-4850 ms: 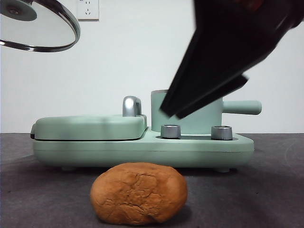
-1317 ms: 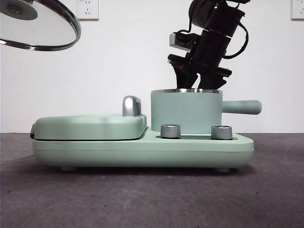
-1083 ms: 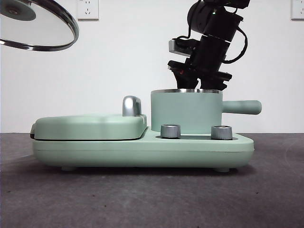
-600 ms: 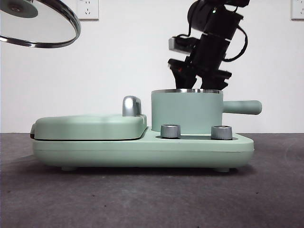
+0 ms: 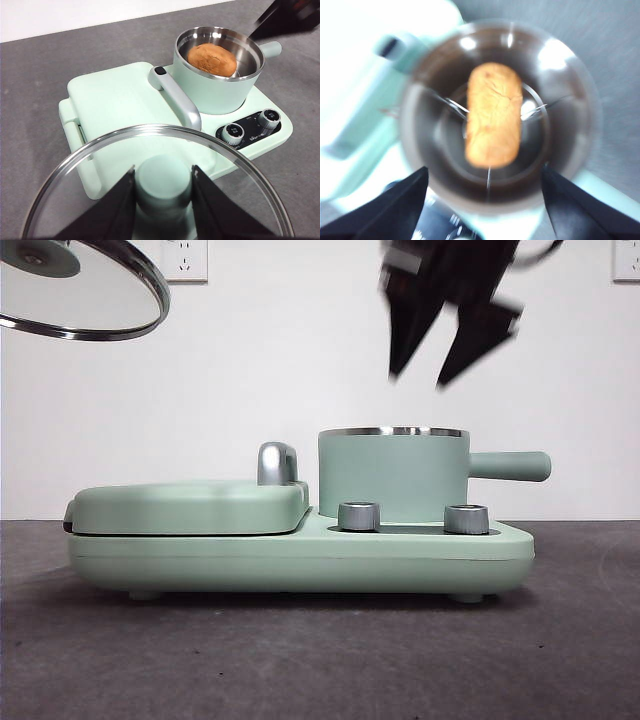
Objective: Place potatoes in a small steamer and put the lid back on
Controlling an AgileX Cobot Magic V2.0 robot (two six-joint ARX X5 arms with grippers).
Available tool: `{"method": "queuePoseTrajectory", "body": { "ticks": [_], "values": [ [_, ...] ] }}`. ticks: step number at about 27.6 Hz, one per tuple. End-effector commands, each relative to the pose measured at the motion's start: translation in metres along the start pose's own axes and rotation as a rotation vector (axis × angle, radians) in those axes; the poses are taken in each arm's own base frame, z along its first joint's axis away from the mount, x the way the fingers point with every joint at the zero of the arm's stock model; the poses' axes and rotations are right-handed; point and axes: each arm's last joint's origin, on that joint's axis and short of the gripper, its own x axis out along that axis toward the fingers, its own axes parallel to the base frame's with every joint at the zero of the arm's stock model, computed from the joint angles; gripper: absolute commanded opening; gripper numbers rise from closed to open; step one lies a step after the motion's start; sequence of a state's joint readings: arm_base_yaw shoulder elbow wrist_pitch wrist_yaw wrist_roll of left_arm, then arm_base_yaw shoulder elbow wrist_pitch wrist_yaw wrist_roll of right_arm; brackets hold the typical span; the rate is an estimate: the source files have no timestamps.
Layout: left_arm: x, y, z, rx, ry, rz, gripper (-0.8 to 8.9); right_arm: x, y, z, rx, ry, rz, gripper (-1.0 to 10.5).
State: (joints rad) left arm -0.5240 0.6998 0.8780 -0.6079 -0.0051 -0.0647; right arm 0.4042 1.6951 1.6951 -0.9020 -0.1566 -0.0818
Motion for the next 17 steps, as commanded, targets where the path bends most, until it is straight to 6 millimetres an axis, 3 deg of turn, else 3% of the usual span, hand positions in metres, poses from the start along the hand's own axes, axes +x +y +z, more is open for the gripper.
{"method": "queuePoseTrajectory", "body": {
  "ticks": [1, 6, 8, 13, 17],
  "values": [
    [-0.003, -0.001, 0.007, 0.005, -0.048, -0.003, 0.08, -0.047, 0.009, 0.001, -0.027, -0.098, -0.005, 3.6],
    [0.002, -0.002, 0.011, 0.005, -0.074, -0.022, 0.07, -0.144, 0.026, -0.029, -0.061, -0.319, -0.026, 3.6],
    [0.006, -0.002, 0.012, 0.005, -0.071, -0.029, 0.07, -0.165, 0.03, -0.042, -0.068, -0.368, -0.032, 3.6],
    [0.019, -0.005, 0.015, 0.0, -0.062, -0.102, 0.07, -0.198, 0.038, -0.074, -0.078, -0.445, -0.038, 3.5],
    [0.032, -0.007, 0.021, 0.004, -0.083, -0.148, 0.07, -0.206, 0.042, -0.108, -0.069, -0.462, -0.045, 3.5]
  ]
}}
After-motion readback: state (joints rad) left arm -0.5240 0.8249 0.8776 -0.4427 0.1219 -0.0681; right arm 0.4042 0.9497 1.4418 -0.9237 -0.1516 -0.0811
